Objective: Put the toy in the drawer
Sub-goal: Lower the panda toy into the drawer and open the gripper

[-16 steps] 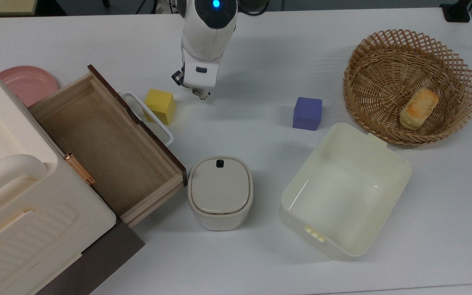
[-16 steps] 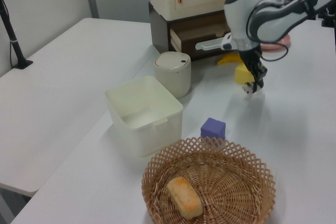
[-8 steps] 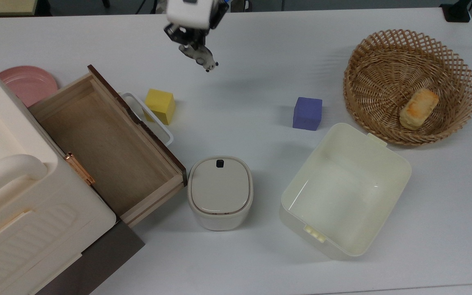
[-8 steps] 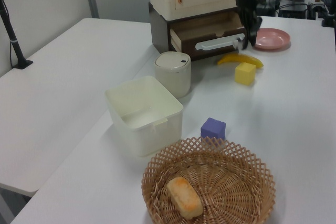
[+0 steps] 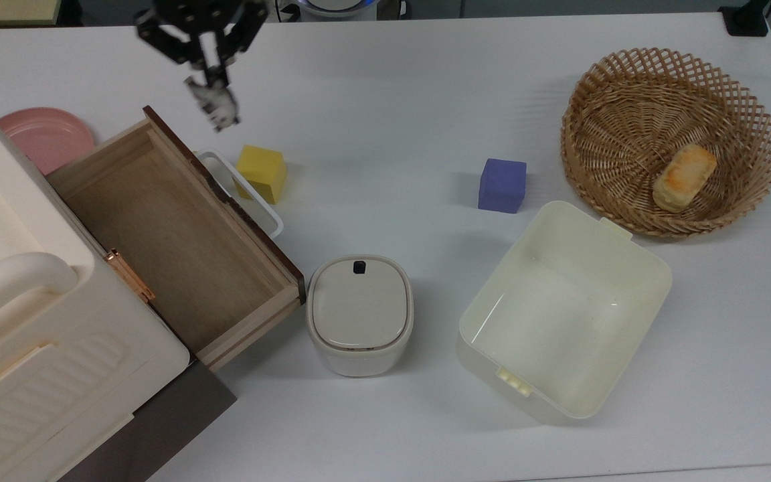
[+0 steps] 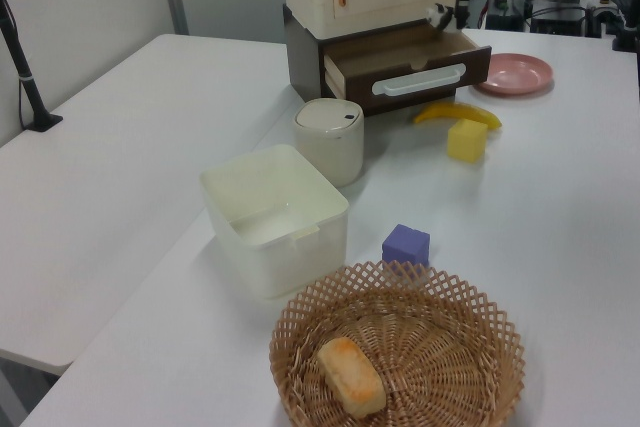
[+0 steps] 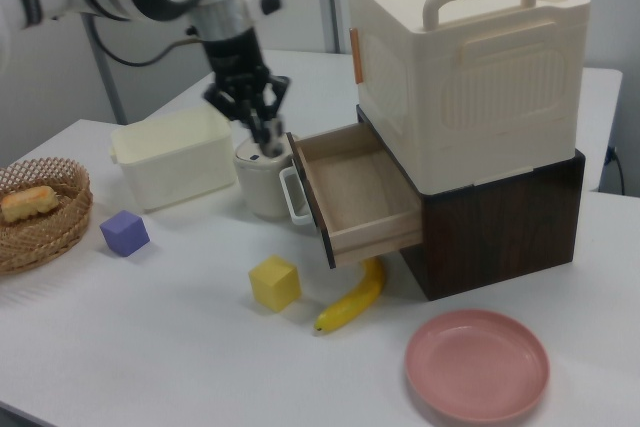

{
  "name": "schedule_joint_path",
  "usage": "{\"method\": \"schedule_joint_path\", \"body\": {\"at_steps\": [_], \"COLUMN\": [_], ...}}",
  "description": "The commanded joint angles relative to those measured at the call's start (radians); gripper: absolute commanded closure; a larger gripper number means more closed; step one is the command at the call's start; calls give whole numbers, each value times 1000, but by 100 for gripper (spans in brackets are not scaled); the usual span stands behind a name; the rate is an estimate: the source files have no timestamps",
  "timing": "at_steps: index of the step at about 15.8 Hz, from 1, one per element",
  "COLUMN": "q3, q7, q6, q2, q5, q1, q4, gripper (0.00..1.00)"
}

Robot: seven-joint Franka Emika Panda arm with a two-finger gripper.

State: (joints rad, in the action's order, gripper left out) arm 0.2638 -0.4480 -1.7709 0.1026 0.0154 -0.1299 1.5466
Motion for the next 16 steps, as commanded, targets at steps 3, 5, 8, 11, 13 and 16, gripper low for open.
{"method": "schedule_joint_path", "body": {"at_steps": [3,5,8,11,13,16], "q3": [3,3,14,17,17,18], "q7": [129,132,132,134,169,218], "q6": [-229,-257,-260,-278,-333,-337], "q2": [127,154,189,238,239,233], "q5": [-5,-3,1,9,11,12], "q1": [58,64,70,85,87,90], "q4": [-16,-14,-13,-16,-13,-14], "gripper": [100,100,100,98,88,0]}}
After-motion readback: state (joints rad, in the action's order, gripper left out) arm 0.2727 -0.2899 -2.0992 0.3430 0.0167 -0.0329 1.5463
